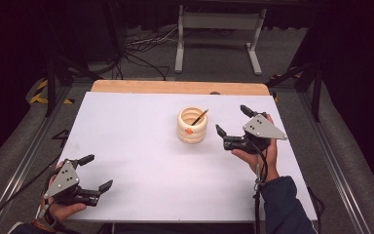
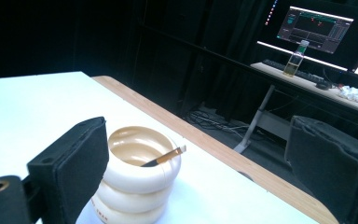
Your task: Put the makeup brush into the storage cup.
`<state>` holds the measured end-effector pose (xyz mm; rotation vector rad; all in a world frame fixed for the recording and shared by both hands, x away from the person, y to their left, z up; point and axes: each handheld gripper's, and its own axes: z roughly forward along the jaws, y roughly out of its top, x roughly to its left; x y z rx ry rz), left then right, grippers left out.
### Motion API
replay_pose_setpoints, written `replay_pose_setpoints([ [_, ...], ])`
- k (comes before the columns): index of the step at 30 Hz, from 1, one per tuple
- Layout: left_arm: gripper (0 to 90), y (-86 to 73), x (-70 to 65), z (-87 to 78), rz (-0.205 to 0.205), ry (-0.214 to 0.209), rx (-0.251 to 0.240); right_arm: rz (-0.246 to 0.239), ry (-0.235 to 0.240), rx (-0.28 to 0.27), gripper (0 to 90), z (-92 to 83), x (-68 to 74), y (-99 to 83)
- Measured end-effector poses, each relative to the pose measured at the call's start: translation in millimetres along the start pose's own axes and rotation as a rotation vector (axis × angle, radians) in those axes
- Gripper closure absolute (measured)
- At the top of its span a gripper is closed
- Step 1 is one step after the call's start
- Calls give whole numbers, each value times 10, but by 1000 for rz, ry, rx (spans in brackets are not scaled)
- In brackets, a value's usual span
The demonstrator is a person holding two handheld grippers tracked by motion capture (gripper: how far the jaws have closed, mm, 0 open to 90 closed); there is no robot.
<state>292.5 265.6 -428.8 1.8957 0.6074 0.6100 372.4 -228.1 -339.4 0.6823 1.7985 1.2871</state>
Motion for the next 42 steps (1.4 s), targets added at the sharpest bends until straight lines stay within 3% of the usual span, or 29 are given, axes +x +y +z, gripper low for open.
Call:
replay_pose_setpoints([
  [42,37,-2,-13,10,11,-4,7,-49,-15,51,62,-310,-35,-305],
])
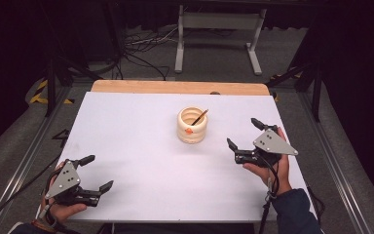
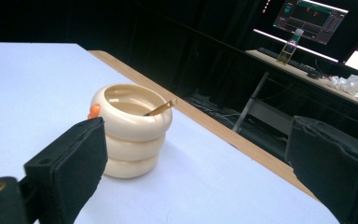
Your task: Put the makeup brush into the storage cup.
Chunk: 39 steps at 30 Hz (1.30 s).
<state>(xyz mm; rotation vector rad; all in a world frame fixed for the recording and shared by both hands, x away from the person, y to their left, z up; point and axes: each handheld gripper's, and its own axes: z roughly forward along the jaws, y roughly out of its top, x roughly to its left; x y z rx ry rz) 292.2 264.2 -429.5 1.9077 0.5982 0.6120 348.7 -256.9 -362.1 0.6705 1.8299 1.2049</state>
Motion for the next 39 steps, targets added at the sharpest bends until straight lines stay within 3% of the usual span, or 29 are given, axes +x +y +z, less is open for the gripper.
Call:
replay_pose_setpoints([
  [19,37,1,-8,12,6,-1,10,-15,-4,37,61,-112,20,-179],
  [39,37,1,-13,24,4,-4,13,-66,-14,82,60,-248,81,-356],
])
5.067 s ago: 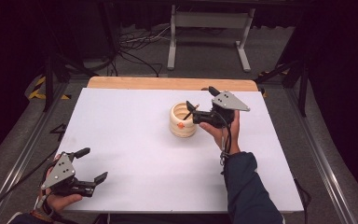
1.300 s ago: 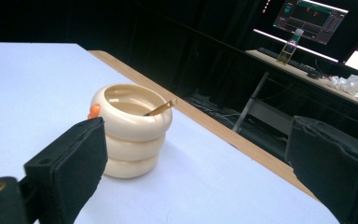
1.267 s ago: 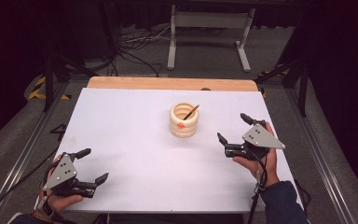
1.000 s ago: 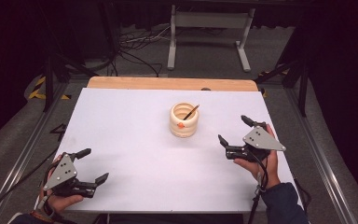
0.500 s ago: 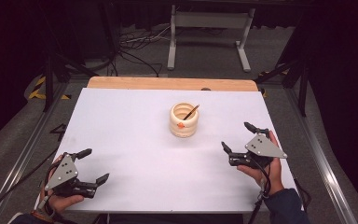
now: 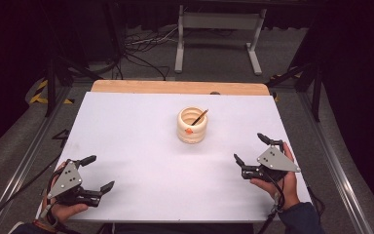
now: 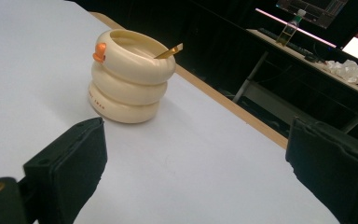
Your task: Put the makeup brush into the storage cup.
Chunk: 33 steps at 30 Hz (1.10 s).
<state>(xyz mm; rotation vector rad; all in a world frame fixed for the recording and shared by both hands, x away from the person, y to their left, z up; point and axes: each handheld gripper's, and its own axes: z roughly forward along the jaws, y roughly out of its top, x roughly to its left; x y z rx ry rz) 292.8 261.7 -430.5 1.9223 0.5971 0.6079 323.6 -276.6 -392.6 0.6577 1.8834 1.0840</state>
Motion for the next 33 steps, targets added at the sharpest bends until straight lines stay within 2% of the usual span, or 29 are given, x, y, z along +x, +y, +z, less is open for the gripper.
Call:
replay_pose_setpoints([
  [18,38,-2,1,0,4,-2,1,-36,2,26,56,-94,47,-164],
  [26,40,-4,-2,12,6,-7,1,-18,3,31,56,-159,55,-250],
  [33,40,-3,-2,22,11,-9,7,-17,-16,41,58,-219,63,-340],
])
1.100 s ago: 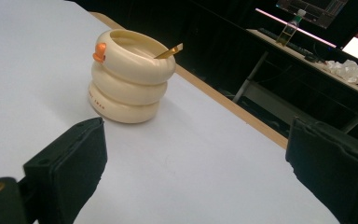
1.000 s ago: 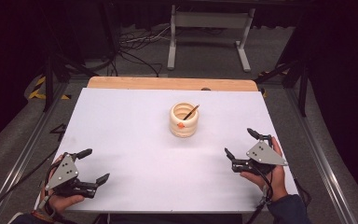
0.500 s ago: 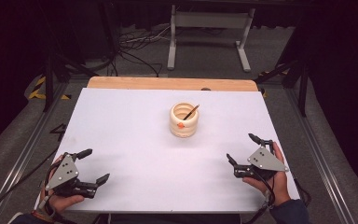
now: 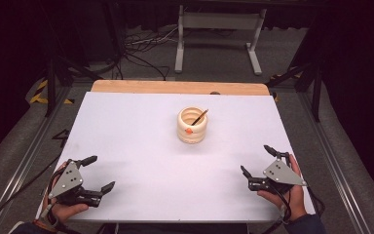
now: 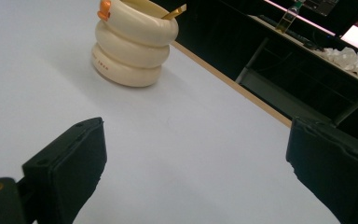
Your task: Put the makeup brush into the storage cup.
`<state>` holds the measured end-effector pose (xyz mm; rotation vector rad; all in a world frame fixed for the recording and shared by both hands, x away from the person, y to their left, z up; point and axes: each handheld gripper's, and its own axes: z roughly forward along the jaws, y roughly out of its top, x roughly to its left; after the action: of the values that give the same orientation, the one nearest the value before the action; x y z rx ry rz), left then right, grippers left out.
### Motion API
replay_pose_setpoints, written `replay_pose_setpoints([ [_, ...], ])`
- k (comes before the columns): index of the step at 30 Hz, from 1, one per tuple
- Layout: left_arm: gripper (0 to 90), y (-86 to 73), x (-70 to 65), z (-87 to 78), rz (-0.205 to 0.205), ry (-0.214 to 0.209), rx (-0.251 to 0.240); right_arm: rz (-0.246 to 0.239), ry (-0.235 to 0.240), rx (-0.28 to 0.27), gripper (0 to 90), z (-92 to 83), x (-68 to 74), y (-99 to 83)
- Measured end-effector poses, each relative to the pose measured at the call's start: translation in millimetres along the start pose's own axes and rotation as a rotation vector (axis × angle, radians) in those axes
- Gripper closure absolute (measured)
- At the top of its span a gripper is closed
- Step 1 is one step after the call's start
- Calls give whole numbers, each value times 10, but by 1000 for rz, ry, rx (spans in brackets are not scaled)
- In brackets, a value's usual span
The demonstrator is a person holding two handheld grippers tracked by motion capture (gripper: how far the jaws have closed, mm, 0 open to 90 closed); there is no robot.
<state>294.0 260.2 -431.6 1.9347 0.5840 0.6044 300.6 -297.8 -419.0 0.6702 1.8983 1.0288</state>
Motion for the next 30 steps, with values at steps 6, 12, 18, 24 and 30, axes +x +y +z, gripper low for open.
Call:
replay_pose_setpoints([
  [6,40,3,10,15,-2,-8,4,5,-1,21,56,-63,17,-110],
  [12,40,12,5,38,4,-12,6,14,12,53,56,-99,63,-229],
  [18,40,22,4,52,5,-9,9,40,13,55,56,-140,62,-286],
  [24,40,33,-7,68,15,-13,8,35,14,54,56,-156,78,-274],
  [30,40,24,-4,38,6,-15,-4,26,11,50,56,-175,114,-228],
])
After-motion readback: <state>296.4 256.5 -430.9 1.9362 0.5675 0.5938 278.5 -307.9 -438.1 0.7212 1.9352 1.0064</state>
